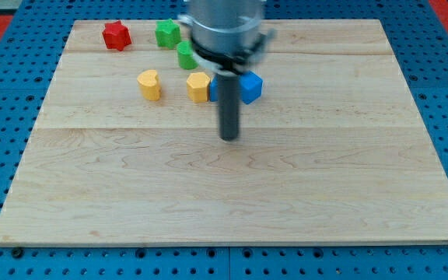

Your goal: Push yellow heart closer to yellow hexagon

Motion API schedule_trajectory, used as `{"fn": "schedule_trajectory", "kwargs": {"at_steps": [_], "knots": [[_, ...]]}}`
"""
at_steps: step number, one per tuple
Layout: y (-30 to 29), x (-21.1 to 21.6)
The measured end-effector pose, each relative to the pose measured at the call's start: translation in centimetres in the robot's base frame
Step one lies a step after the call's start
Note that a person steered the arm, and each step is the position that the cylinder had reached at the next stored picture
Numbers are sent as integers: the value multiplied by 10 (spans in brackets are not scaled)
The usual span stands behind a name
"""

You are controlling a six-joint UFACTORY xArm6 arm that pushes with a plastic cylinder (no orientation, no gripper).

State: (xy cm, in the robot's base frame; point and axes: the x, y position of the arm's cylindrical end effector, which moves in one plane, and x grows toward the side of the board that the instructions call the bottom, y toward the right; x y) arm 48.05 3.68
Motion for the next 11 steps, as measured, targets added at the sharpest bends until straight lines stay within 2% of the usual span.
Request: {"fn": "schedule_trajectory", "kwargs": {"at_steps": [1, 2, 3, 4, 5, 6, 7, 8, 10, 11], "knots": [[82, 60], [149, 82], [198, 76], [127, 66], [20, 51], [-112, 18], [-201, -54], [-258, -92], [-190, -94], [-251, -107]]}}
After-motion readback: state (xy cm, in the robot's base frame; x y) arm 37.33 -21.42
